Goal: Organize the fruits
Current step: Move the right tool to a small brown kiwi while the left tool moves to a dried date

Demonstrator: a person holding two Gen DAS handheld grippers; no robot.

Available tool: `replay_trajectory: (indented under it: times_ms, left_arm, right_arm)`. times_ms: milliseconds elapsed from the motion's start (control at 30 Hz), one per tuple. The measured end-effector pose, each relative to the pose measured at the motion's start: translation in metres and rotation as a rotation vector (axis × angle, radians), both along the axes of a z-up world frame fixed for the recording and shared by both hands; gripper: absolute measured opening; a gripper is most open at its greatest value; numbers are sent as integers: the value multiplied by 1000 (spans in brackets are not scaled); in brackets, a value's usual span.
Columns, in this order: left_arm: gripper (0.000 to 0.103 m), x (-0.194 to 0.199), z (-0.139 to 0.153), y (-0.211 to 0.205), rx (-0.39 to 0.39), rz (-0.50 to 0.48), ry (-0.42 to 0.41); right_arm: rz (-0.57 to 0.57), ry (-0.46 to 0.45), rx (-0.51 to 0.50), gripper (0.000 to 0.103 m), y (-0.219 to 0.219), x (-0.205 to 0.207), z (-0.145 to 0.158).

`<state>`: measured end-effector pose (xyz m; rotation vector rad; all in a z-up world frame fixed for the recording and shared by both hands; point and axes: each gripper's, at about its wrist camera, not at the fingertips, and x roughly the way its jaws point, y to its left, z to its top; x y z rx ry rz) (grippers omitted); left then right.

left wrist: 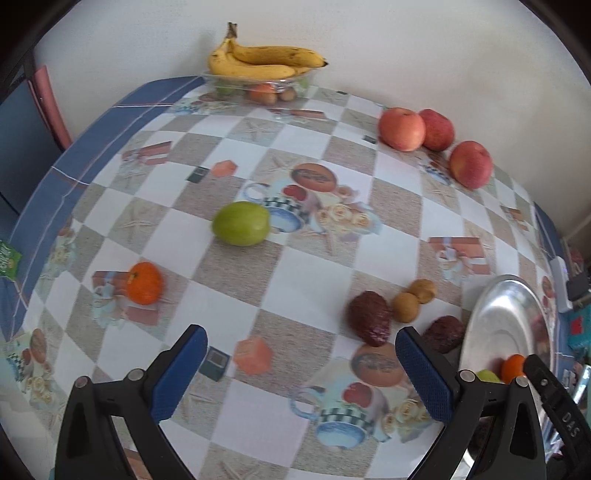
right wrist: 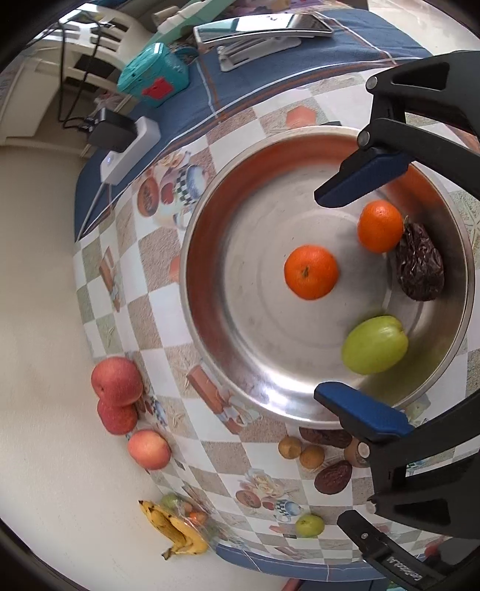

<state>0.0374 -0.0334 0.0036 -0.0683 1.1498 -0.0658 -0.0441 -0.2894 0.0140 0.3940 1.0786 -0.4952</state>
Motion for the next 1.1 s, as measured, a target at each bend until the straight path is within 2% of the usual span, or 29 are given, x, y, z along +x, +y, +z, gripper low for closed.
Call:
replay_trajectory:
  times_ms: [100,433,667,867,1100]
  left_arm:
    - [103,2,-1,7,36,10,7]
    - [103,15,-1,31,26,44,25]
    - [103,26,-2,76,12,180,24]
    - [103,32,-7,98,-78,236,56]
    - [103,35,-5,75,-204,120,75]
  right_arm:
    - [15,-7,-21,96,5,3,3]
    - [37,-13,-27,96,14,8,2]
    - [128,-21,24,96,35,20,-2]
    - [227,-68,41,96,63,33,4]
    - [273,-111,22,96,77,44,9]
